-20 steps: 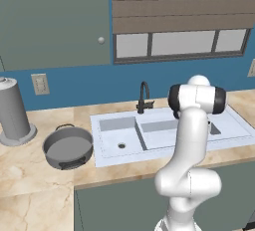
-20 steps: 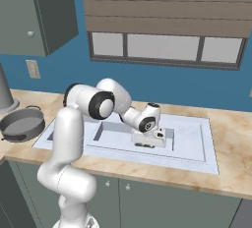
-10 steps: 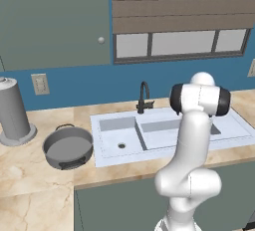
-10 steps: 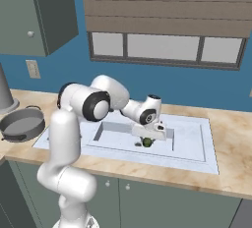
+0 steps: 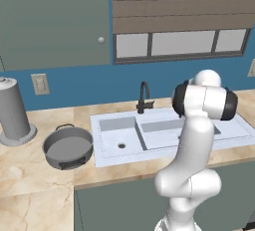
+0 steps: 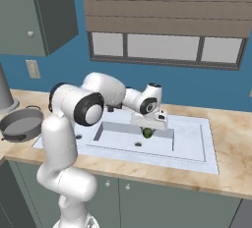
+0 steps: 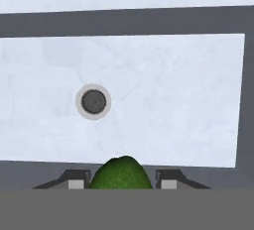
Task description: Dump the avocado from the pot into the sink. Then turn on the water and wash the avocado. Then turn off the water and put the avocado back in the pot.
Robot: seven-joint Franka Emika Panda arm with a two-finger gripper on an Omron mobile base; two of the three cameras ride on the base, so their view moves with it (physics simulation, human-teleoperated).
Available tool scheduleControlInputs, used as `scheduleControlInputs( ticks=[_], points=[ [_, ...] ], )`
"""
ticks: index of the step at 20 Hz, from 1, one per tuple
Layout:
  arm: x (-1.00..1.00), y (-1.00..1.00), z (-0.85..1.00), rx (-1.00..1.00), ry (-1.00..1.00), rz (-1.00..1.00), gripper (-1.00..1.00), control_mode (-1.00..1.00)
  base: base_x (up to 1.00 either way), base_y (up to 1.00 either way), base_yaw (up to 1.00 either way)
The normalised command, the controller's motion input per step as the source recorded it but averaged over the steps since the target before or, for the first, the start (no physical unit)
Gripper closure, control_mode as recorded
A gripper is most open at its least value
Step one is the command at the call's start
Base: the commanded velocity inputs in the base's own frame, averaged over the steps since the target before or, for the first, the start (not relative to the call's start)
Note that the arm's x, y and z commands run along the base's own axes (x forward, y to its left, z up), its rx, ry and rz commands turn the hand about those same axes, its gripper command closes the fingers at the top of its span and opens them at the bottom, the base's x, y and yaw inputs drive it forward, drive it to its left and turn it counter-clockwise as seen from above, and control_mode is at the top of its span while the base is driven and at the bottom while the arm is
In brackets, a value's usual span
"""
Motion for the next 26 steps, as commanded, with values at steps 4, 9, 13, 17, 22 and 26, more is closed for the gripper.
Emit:
scheduleControlInputs(
  ticks=[4,9,13,17,22,26],
  points=[
    [-0.31,0.10,0.43,0.00,-0.12,0.00,1.00,-1.00,0.00,0.00,0.00],
    [-0.55,0.27,0.32,0.00,-0.17,0.00,1.00,-1.00,0.00,0.00,0.00],
    [-0.43,0.39,0.32,0.00,-0.13,0.00,1.00,-1.00,0.00,0.00,0.00],
    [-0.16,0.49,0.46,0.00,-0.05,0.00,1.00,-1.00,0.00,0.00,0.00],
    [-0.03,0.61,0.51,0.00,-0.03,0.00,1.00,-1.00,0.00,0.00,0.00],
    [-0.11,0.61,0.34,0.00,-0.02,0.00,1.00,-1.00,0.00,0.00,0.00]
  ],
)
